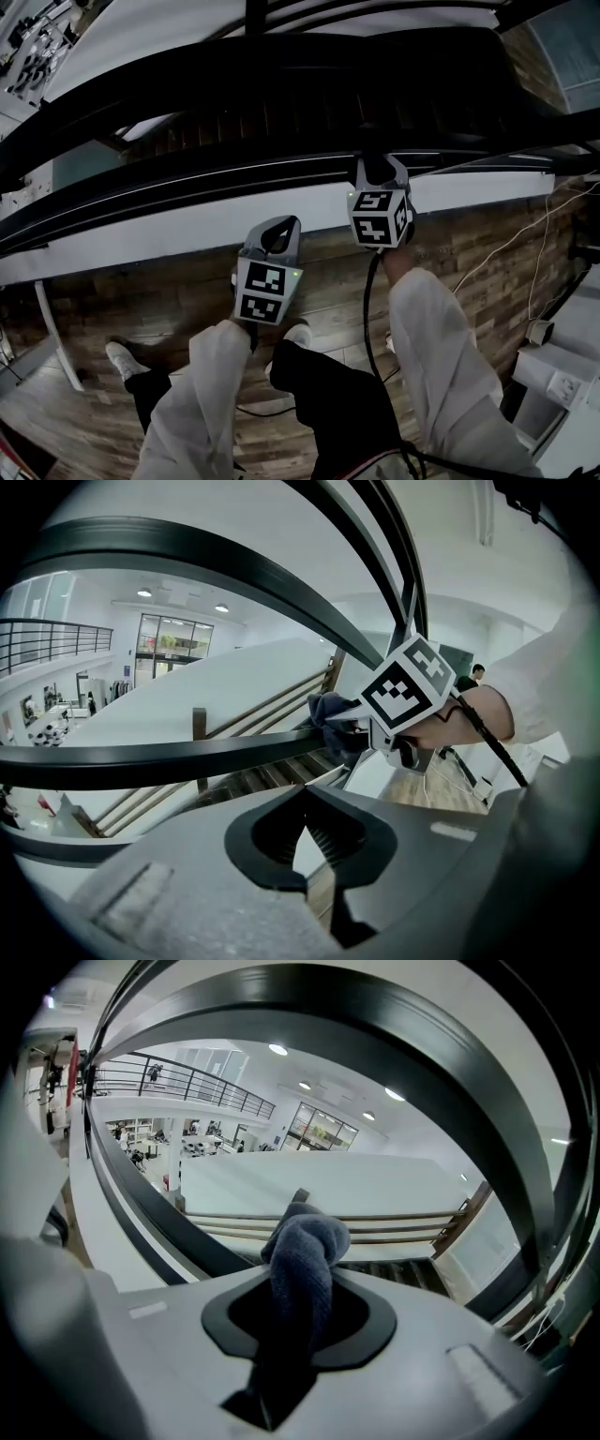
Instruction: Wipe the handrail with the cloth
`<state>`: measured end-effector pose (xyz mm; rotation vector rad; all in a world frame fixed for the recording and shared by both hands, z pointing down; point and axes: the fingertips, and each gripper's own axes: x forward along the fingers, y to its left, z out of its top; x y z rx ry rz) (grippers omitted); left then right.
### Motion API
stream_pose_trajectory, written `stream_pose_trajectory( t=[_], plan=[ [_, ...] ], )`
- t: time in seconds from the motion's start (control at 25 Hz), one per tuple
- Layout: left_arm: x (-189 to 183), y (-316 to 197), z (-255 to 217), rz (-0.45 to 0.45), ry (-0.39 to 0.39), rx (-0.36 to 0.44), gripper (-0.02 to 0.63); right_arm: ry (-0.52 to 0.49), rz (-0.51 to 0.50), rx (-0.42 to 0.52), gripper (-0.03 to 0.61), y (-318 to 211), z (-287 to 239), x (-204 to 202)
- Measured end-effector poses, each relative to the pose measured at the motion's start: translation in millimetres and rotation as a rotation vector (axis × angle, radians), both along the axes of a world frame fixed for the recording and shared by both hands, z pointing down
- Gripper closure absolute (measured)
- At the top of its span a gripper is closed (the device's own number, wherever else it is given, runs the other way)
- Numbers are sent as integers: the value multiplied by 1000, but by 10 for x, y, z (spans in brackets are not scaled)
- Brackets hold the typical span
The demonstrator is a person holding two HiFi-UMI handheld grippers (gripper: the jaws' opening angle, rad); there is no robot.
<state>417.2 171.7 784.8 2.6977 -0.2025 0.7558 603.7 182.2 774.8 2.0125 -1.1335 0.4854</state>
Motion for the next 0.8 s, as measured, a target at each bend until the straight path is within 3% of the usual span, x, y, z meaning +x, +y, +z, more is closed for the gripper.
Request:
stream_pose_trajectory(
  t=[0.52, 0.8],
  plan=[
    [601, 424, 58, 47, 29, -22, 611, 64, 94, -36, 488, 735, -26, 978],
    [647, 544, 138, 62, 28, -37, 611, 111, 120, -100, 489, 1008, -18, 1409]
  ],
)
